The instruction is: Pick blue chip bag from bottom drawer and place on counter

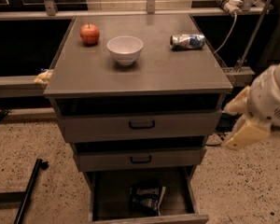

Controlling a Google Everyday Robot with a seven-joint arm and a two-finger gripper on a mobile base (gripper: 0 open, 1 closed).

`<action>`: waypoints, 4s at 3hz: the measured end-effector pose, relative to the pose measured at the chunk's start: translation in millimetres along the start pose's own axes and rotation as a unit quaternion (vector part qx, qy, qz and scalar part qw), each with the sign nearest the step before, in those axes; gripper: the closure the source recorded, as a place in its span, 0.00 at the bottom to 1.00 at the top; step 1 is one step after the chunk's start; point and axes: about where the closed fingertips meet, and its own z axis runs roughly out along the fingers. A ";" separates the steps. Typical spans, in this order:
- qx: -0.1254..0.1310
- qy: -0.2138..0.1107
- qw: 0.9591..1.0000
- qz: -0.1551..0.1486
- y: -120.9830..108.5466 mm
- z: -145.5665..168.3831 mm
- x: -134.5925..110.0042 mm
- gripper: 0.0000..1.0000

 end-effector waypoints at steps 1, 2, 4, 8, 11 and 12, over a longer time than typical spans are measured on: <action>-0.036 -0.041 0.998 0.017 22.2 81.5 16.6 0.66; -0.028 -0.043 0.998 0.020 19.9 89.4 17.8 0.89; -0.023 -0.040 0.999 0.024 30.3 121.0 36.0 1.00; -0.092 -0.115 0.987 0.064 79.3 391.9 92.1 1.00; -0.072 -0.165 0.983 0.018 75.6 502.5 81.4 1.00; -0.097 -0.196 0.976 0.008 67.2 608.6 63.6 1.00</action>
Offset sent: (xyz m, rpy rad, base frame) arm -0.0034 0.0109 -0.0708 0.0874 0.0422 0.0061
